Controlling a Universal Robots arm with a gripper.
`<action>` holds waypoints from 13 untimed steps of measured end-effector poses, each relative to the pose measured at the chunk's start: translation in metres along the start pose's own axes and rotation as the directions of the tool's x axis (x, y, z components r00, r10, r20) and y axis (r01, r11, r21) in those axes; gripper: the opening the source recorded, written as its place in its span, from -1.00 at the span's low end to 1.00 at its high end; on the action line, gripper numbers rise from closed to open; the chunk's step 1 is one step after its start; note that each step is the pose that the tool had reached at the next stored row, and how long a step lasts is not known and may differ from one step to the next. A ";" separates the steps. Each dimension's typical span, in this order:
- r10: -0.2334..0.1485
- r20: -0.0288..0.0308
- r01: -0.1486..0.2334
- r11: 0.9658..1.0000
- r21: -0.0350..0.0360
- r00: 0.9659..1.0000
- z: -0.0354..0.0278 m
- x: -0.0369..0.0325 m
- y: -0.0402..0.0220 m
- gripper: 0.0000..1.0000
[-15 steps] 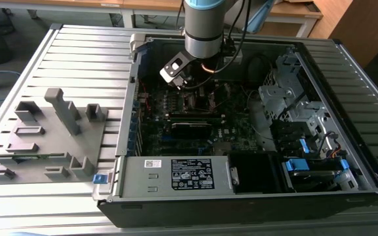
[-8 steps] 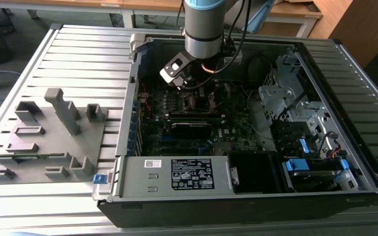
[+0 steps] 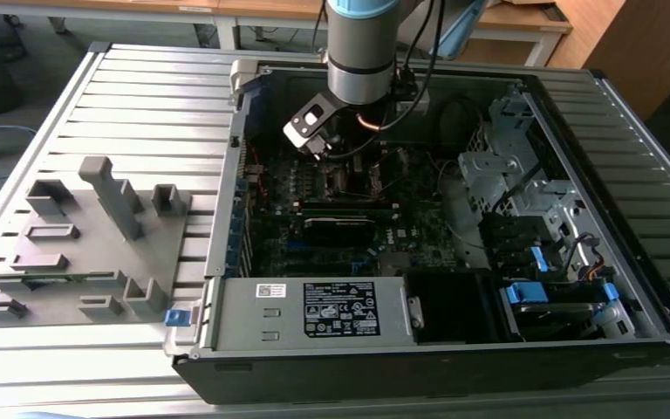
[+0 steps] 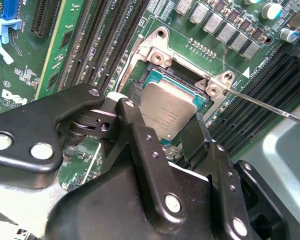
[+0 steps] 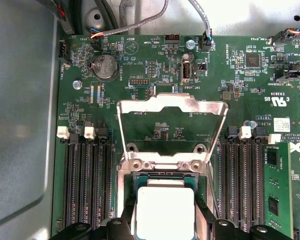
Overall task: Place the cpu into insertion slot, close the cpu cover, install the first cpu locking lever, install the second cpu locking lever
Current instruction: 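Place the cpu into insertion slot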
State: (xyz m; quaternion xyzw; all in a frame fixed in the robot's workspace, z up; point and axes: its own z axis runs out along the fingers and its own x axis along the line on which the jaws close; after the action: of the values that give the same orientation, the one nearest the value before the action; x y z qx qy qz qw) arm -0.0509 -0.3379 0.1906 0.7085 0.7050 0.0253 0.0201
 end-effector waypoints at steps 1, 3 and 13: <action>0.000 0.000 0.000 1.000 0.000 1.000 0.0000 0.0000 0.0000 0.10; 0.000 0.000 0.000 1.000 0.000 1.000 0.0000 0.0000 0.0000 0.10; 0.000 0.000 0.000 1.000 0.000 1.000 -0.0007 0.0000 0.0000 0.10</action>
State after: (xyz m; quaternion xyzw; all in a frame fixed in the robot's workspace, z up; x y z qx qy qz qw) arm -0.0509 -0.3379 0.1913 0.7085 0.7050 0.0253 0.0201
